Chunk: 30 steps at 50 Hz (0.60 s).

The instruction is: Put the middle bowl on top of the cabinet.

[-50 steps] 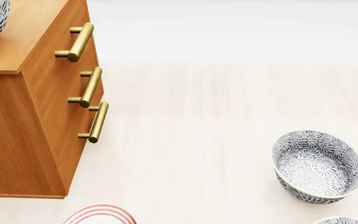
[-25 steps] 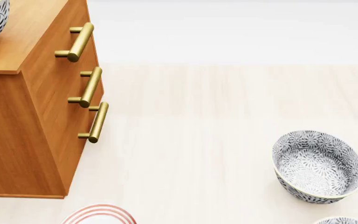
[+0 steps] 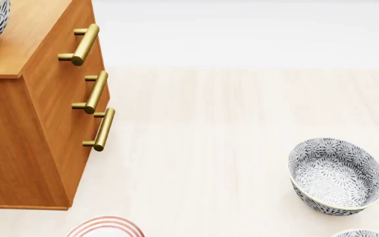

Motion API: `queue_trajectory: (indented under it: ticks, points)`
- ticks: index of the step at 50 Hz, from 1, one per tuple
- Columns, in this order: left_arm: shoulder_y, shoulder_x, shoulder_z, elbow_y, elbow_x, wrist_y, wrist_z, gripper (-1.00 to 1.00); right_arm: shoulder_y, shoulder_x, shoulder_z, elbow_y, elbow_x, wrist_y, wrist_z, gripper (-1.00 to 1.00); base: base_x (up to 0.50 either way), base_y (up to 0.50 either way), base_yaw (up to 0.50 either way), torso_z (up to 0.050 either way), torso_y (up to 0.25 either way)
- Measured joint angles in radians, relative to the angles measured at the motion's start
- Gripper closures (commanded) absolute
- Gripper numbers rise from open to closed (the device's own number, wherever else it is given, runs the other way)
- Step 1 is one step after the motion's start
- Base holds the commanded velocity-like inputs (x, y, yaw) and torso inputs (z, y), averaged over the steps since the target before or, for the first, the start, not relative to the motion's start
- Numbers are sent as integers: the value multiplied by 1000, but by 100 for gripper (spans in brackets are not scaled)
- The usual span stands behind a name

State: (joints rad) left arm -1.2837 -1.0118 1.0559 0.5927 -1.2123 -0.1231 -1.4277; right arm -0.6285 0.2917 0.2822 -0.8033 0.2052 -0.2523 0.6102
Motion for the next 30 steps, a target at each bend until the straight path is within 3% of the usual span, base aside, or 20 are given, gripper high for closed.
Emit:
queue_trajectory:
  ticks: [30]
  points:
    - [324, -83, 113, 192, 448, 136, -95, -100, 4, 5, -3, 1, -2, 6, 3, -100, 0, 0, 0, 0, 0]
